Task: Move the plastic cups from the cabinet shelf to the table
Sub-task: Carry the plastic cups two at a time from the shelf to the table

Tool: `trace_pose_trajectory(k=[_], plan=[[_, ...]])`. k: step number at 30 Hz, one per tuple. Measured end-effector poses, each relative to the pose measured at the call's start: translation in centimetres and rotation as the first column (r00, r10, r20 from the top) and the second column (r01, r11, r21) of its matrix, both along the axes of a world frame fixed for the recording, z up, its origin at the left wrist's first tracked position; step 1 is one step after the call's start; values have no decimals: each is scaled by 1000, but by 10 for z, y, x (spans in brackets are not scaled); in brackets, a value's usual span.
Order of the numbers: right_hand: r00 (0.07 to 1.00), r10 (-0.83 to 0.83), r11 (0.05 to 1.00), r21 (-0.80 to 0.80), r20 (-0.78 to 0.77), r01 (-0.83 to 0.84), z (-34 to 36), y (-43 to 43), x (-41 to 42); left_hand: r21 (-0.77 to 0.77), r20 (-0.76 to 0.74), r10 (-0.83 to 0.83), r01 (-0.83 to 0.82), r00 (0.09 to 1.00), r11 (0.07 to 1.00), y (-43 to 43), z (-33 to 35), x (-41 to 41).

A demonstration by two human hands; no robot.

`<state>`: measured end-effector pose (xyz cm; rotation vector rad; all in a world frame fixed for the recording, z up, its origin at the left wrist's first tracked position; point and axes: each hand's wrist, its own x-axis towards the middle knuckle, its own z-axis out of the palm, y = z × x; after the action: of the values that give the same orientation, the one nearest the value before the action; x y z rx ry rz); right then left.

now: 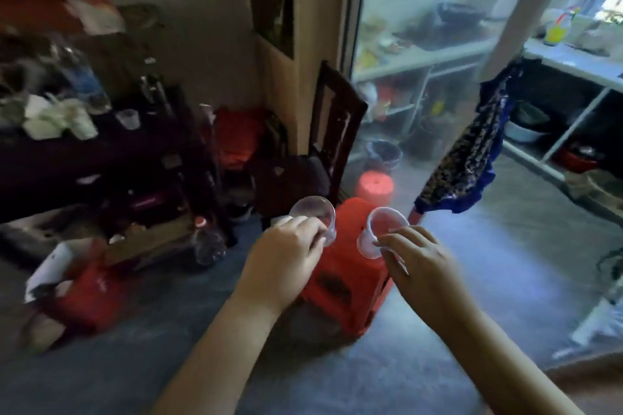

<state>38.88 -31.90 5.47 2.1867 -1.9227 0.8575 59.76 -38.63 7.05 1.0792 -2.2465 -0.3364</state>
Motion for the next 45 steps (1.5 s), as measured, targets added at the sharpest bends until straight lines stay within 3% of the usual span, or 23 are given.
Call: trace_pose_trajectory(k=[7,15,25,33,45], plan=[[951,308,951,32,2,-308,5,-104,101,13,0,401,-401,916,916,-30,1,119],[839,544,838,50,-4,-543,-17,-236,189,8,11,602,-602,798,798,-110,-12,184],[806,589,790,171,59,-589,-23,-427,225,42,109,646,-653,755,756,-285,-13,219],[744,660,708,244,104,-662,-46,-521,254,104,142,701,-715,699,692,-366,-30,244],[778,621,723,313,97,-616,-75,-664,269,136,216,562,-595,798,792,-540,-79,275]])
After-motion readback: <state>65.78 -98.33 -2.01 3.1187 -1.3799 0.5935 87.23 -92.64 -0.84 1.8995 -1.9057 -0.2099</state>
